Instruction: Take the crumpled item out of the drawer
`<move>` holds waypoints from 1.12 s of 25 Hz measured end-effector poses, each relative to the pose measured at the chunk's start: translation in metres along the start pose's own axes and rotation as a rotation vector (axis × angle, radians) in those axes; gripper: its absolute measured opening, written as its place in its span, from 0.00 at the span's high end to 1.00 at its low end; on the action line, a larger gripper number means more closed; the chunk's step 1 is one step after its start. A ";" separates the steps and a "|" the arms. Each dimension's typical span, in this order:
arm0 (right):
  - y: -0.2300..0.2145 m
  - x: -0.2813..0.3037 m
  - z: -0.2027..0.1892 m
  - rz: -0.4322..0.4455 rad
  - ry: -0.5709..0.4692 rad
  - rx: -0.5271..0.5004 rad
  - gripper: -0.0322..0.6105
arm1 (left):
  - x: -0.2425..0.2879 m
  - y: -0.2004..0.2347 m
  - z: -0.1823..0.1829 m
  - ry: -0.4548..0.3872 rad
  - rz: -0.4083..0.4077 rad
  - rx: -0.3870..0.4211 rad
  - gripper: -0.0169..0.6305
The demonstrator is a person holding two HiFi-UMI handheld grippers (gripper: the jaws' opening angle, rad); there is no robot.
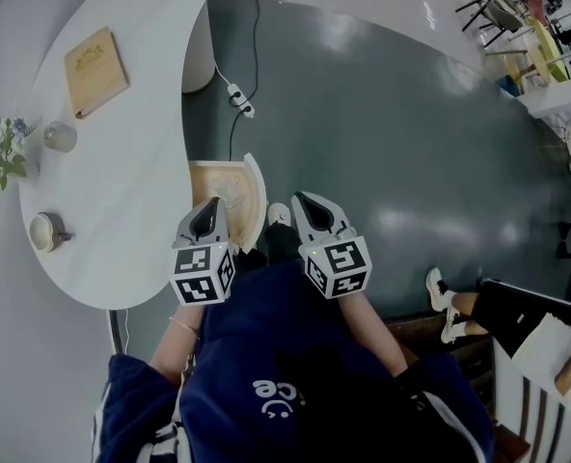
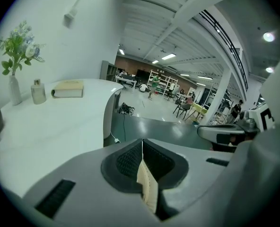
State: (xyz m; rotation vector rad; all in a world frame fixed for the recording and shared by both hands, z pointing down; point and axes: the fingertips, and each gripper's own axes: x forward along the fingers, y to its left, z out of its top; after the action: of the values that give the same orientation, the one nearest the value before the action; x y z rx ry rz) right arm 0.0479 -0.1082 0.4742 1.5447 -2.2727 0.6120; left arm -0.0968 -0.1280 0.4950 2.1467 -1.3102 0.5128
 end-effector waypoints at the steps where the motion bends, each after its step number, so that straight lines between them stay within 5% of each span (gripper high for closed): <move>1: -0.001 0.003 0.002 0.007 0.000 -0.002 0.94 | 0.002 0.001 0.000 0.004 0.006 -0.004 0.96; 12: -0.022 0.033 0.018 0.130 0.056 -0.044 0.94 | 0.031 0.006 -0.008 0.073 0.100 -0.075 0.96; 20: -0.031 0.040 0.015 0.187 0.091 -0.069 0.94 | 0.067 0.011 -0.044 0.215 0.067 -0.147 0.73; 28: -0.044 0.038 0.010 0.189 0.137 -0.101 0.94 | 0.106 0.025 -0.081 0.310 0.104 -0.171 0.69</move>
State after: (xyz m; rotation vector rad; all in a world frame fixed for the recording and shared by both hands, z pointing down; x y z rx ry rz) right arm 0.0752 -0.1579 0.4912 1.2134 -2.3219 0.6218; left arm -0.0739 -0.1567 0.6263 1.7840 -1.2453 0.7169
